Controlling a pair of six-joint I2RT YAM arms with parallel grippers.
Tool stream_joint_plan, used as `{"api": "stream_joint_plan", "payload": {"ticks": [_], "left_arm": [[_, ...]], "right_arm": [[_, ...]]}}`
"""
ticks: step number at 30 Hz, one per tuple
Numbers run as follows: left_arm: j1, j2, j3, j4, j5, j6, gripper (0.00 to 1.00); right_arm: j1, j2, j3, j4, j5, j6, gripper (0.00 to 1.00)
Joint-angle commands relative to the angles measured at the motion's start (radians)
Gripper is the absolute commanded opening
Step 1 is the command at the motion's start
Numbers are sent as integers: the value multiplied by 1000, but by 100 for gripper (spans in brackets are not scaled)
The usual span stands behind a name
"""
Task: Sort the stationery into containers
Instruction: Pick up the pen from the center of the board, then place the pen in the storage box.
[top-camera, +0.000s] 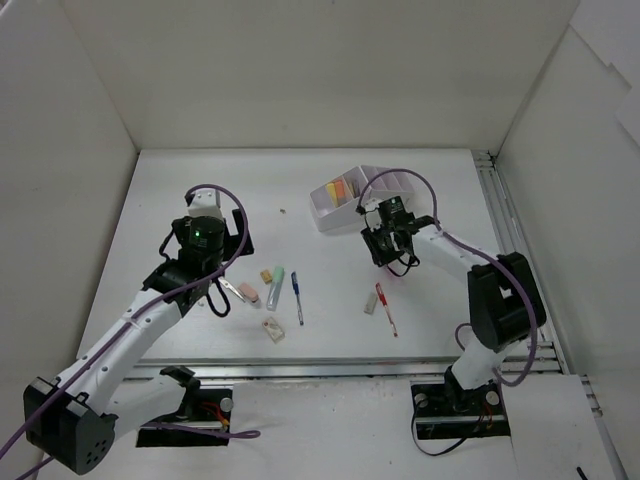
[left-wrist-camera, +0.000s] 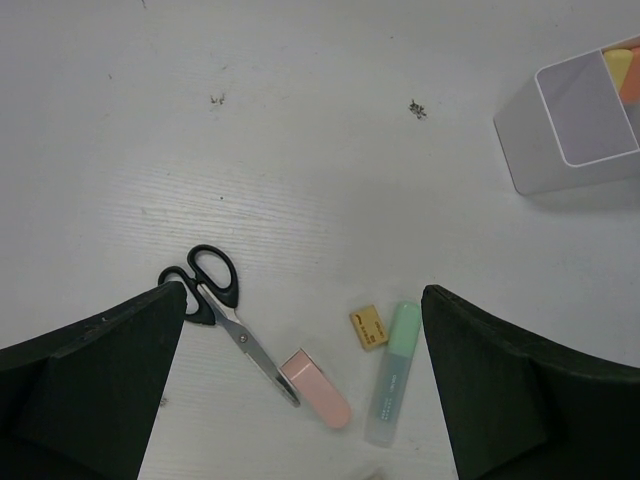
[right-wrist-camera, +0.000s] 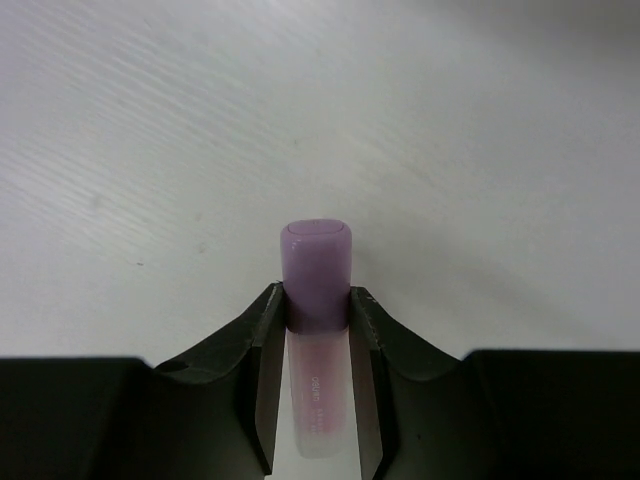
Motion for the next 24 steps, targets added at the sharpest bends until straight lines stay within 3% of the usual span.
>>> {"api": "stream_joint_plan", "payload": {"ticks": [1, 5, 9, 15, 24], "left_arm": [[22, 22, 35, 45, 36, -16, 99], [41, 50, 27, 42, 62, -32, 99], [41, 62, 17, 20, 71, -39, 99], [59, 45, -25, 11, 74, -72, 99], [81, 68, -37, 5, 105, -58, 99]], "right_arm": [[30, -199, 17, 154, -87, -69, 0], [35, -283, -3, 400, -172, -90, 0], [36, -241, 10, 732, -184, -77, 0], [36, -6, 188, 956, -175, 10, 0], [35, 258, 372, 1022, -132, 1, 0]]}}
